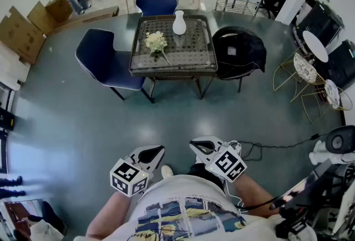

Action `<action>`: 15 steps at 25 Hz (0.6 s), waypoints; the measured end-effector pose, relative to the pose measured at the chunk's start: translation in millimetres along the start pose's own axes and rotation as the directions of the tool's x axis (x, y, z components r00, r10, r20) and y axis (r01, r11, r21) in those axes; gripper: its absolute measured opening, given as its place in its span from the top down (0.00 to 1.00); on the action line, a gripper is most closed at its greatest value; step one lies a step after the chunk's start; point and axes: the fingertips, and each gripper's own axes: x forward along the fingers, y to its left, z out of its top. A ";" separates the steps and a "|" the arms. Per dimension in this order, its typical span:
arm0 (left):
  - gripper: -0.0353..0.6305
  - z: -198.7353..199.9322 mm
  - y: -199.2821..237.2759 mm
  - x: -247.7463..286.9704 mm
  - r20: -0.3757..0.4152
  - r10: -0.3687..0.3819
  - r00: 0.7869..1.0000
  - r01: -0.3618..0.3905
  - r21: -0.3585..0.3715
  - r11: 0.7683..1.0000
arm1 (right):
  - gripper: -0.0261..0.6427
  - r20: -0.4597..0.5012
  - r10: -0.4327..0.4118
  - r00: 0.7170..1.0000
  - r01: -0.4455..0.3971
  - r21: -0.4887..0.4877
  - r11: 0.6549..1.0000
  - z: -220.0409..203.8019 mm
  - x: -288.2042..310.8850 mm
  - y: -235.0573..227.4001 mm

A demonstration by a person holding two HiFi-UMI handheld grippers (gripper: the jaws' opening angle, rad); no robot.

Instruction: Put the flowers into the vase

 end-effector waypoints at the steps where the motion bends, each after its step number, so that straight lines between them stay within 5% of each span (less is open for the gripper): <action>1: 0.93 -5.5 4.0 -6.8 0.002 -0.005 1.000 0.005 -0.006 1.000 | 0.95 -0.002 -0.003 1.000 0.003 -0.001 1.000 1.4 6.2 5.9; 8: 0.93 -35.0 27.7 -39.2 0.006 -0.009 1.000 0.010 -0.060 0.998 | 0.95 -0.020 0.007 1.000 -0.007 -0.016 1.000 18.7 33.9 39.0; 15: 0.93 -20.0 49.3 1.6 0.009 -0.013 1.000 0.013 -0.070 0.997 | 0.94 -0.008 0.001 1.000 -0.001 0.036 0.999 12.8 41.3 -10.8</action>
